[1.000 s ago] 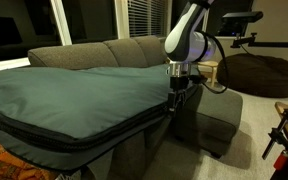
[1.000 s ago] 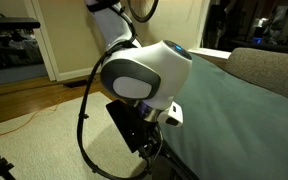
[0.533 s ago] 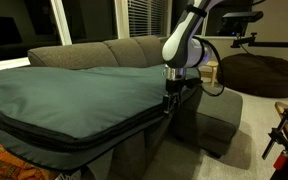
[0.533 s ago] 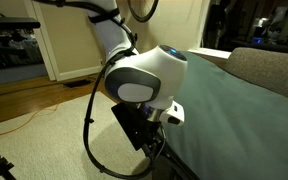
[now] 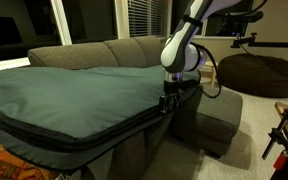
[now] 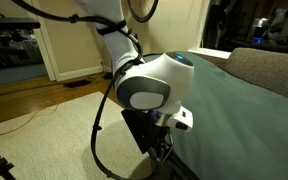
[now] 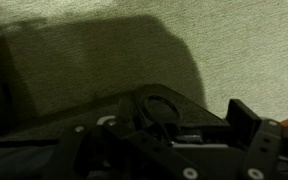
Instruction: Unzip the bag
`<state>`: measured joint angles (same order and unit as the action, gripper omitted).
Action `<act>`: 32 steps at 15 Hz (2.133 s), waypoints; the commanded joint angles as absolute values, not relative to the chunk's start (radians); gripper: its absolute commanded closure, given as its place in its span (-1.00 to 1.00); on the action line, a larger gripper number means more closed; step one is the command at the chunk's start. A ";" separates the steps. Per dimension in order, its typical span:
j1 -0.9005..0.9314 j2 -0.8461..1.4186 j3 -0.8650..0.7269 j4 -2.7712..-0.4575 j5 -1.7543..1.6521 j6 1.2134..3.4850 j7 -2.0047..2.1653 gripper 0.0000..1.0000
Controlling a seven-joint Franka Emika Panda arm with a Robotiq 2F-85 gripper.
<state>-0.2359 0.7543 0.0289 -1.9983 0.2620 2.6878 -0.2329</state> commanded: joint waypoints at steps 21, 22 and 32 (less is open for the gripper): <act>-0.467 0.754 0.215 -2.026 0.281 2.779 -0.425 -1.00; -0.485 0.754 0.228 -2.030 0.289 2.775 -0.437 -1.00; -0.651 0.792 0.323 -2.031 0.368 2.695 -0.568 -1.00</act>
